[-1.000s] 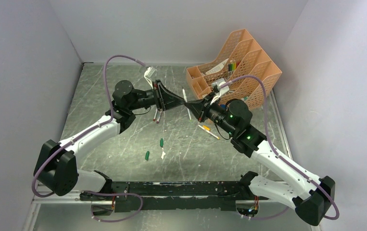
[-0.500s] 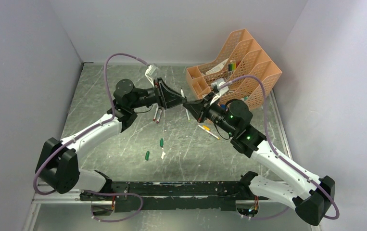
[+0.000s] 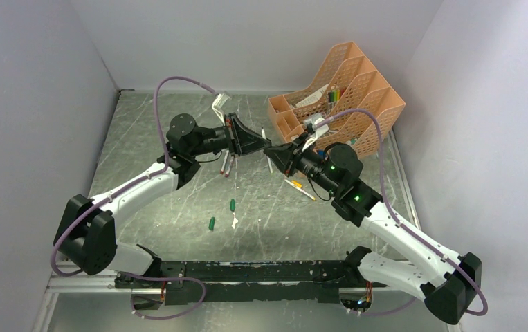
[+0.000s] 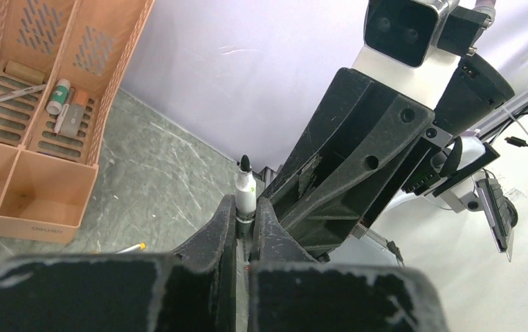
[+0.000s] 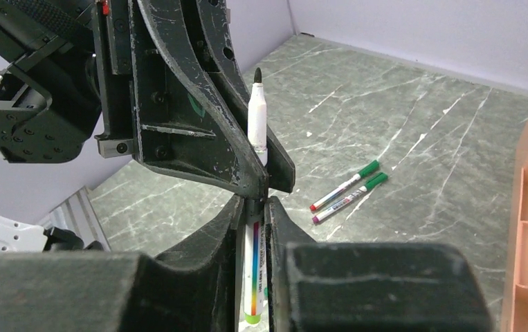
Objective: Insert the pens into the pen caps
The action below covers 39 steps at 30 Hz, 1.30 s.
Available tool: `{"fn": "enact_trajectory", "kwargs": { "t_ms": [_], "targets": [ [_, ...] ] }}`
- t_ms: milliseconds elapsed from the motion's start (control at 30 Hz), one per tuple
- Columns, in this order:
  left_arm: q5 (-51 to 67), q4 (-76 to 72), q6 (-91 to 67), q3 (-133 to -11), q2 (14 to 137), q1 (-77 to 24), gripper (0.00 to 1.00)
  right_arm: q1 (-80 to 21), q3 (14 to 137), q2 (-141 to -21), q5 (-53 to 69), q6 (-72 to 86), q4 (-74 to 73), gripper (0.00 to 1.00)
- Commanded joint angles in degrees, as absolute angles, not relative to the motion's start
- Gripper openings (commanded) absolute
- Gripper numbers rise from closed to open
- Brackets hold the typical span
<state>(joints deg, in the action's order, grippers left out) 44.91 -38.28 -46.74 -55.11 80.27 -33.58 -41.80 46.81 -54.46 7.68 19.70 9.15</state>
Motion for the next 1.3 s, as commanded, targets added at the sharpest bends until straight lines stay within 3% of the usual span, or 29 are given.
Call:
{"fn": "enact_trajectory", "kwargs": {
  "t_ms": [0,267,400,567,667,867,1167,1267],
  "targets": [
    [43.66,-38.56,-45.07,-58.16,79.19,-33.84,0.07,-42.15,46.08,-53.29,9.30,19.65,8.86,0.17],
    [43.17,-33.83,-41.93,-61.05,79.22,-33.79,0.07,-42.20,43.86,-51.68,9.32,19.79,7.41,0.31],
    [43.65,-34.36,-42.50,-61.68,79.58,-33.83,0.07,-42.18,43.44,-51.26,9.14,19.53,6.44,0.21],
    [45.17,-35.41,-43.78,-61.41,79.90,-33.83,0.07,-42.14,43.09,-51.10,9.30,19.54,7.23,0.00],
    [45.88,-37.35,-45.33,-60.27,79.64,-33.77,0.08,-42.19,42.53,-51.32,9.93,20.37,9.27,0.00],
    [44.78,-38.59,-44.82,-58.15,78.49,-34.74,0.29,-42.13,41.31,-52.60,10.97,23.16,15.72,0.00],
    [44.06,-39.46,-45.05,-56.51,77.47,-35.15,0.29,-42.12,40.99,-53.85,10.90,25.25,20.37,0.00],
    [43.24,-40.15,-45.47,-55.96,77.05,-35.15,0.25,-42.12,40.80,-53.85,10.61,25.68,20.74,0.00]
  ]
}}
